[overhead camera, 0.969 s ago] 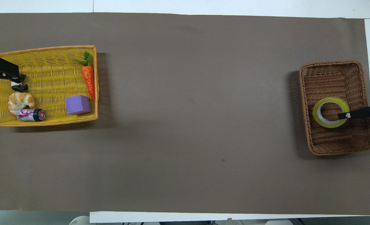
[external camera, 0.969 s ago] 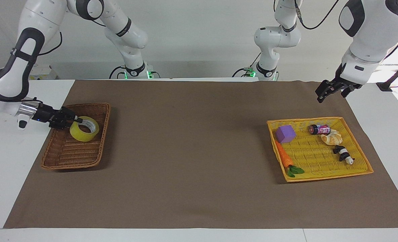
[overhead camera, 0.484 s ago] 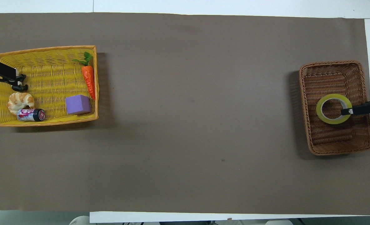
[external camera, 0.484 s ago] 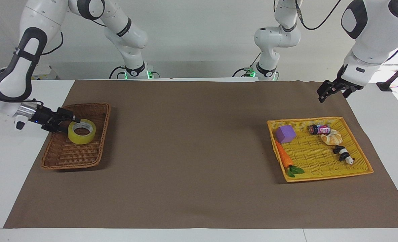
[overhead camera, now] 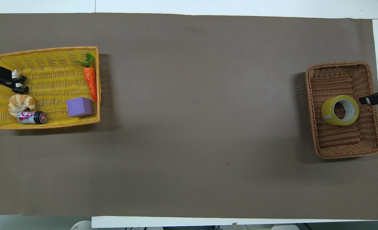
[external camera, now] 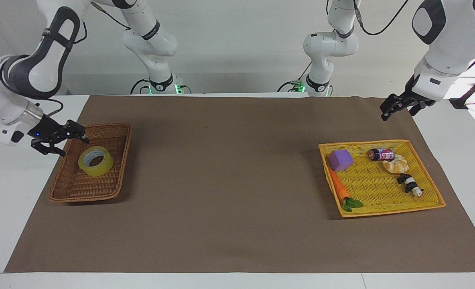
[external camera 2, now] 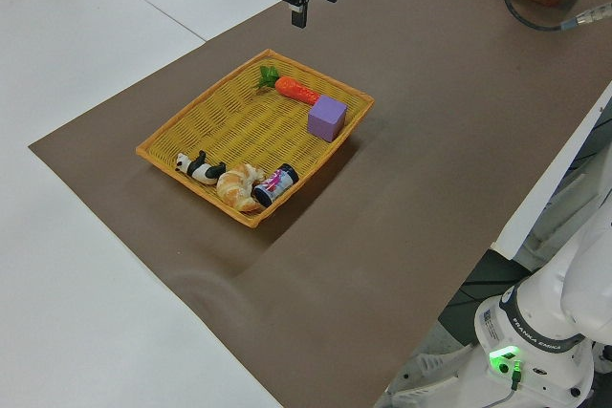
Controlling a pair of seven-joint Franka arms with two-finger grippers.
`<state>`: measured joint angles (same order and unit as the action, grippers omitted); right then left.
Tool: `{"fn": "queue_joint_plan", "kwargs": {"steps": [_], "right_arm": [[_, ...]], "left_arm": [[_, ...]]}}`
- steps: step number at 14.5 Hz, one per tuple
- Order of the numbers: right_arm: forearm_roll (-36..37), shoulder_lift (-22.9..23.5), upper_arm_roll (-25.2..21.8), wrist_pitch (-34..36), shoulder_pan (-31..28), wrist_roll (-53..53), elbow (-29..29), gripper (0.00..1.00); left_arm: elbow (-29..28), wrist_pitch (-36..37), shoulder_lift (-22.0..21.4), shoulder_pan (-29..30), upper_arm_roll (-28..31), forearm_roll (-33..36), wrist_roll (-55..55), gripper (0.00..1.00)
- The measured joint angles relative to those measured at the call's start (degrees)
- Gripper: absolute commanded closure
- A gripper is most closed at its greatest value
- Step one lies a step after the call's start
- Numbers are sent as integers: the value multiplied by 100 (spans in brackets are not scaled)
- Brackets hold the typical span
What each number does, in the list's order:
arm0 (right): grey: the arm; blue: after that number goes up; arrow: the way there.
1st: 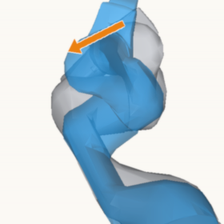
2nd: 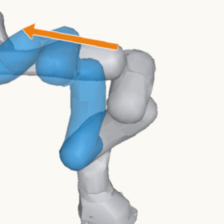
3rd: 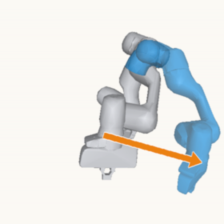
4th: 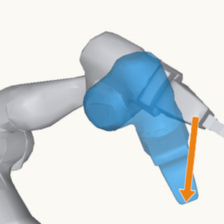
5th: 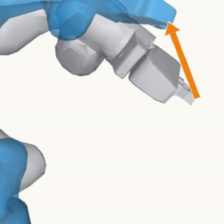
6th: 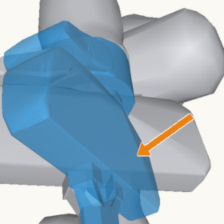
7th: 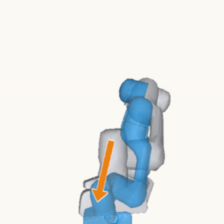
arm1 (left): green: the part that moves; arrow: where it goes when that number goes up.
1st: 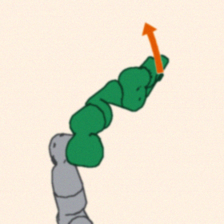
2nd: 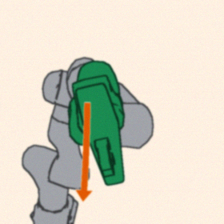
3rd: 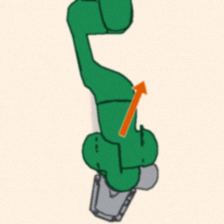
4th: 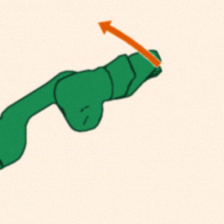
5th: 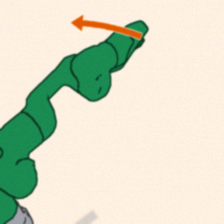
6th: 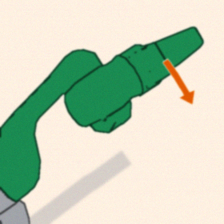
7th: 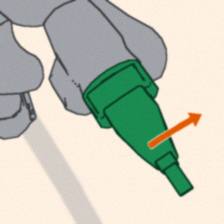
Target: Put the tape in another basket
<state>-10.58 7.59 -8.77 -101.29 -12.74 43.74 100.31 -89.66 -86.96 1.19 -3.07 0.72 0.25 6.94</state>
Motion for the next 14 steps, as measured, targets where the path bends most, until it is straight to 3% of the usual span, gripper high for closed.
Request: {"fn": "queue_joint_plan", "kwargs": {"steps": [5, 9, 14], "right_arm": [[897, -932, 15, 1019, 810, -2533, -158, 0], [1209, -1111, 28, 1971, 1116, -2837, -781, 0], [1210, -1058, 30, 2215, 1193, -3339, -1056, 0]], "left_arm": [[2, 146, -14, 121, -5, -136, -7, 0], [-3, 168, -28, 115, -29, -137, -7, 0], [-3, 174, -28, 118, -22, -137, -7, 0]]}}
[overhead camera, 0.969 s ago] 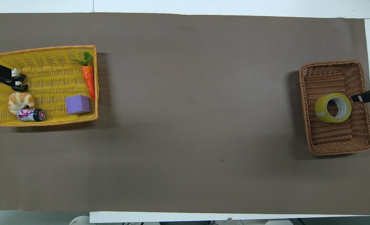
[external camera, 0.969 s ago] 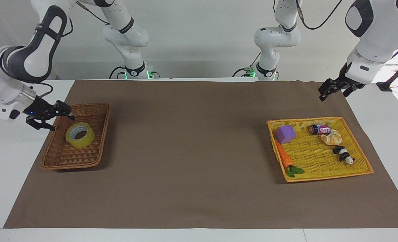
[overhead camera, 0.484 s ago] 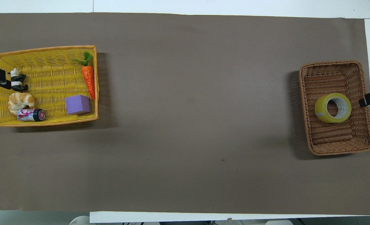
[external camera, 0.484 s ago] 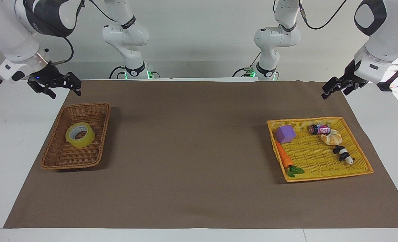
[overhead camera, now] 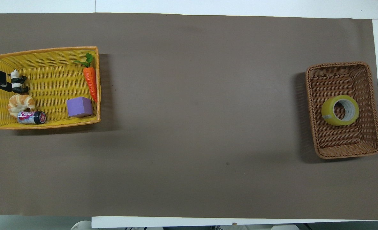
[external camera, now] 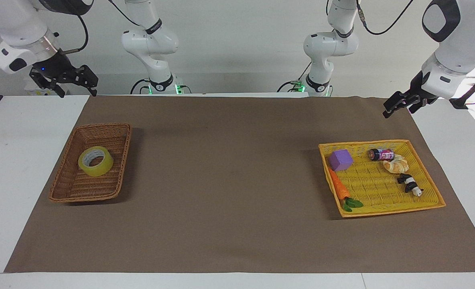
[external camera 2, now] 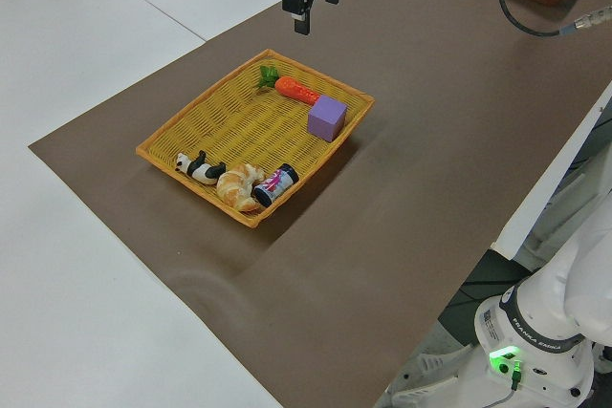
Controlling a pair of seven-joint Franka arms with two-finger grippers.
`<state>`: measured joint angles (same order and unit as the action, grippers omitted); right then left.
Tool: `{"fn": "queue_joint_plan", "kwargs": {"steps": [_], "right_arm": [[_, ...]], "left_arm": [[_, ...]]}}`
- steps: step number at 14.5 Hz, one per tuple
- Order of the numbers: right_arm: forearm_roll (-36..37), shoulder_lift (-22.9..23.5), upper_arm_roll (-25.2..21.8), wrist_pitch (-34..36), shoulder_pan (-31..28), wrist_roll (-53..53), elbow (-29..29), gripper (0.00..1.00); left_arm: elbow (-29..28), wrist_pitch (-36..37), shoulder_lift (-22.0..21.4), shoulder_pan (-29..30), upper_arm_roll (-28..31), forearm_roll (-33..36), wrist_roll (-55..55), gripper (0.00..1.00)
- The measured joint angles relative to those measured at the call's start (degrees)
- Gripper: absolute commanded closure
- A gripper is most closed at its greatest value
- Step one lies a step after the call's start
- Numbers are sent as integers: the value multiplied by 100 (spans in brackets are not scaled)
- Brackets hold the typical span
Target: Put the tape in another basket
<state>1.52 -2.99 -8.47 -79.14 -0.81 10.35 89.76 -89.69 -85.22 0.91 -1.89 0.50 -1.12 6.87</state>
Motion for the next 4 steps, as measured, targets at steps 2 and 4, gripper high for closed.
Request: {"fn": "queue_joint_plan", "kwargs": {"steps": [2, 4], "right_arm": [[1, 18, 0, 22, 0, -16, -7, 0], [5, 40, 0, 78, 0, -23, -39, 0]], "left_arm": [[0, 4, 0, 0, 0, 0, 0, 0], [0, 5, 0, 0, 1, 0, 0, 0]]}}
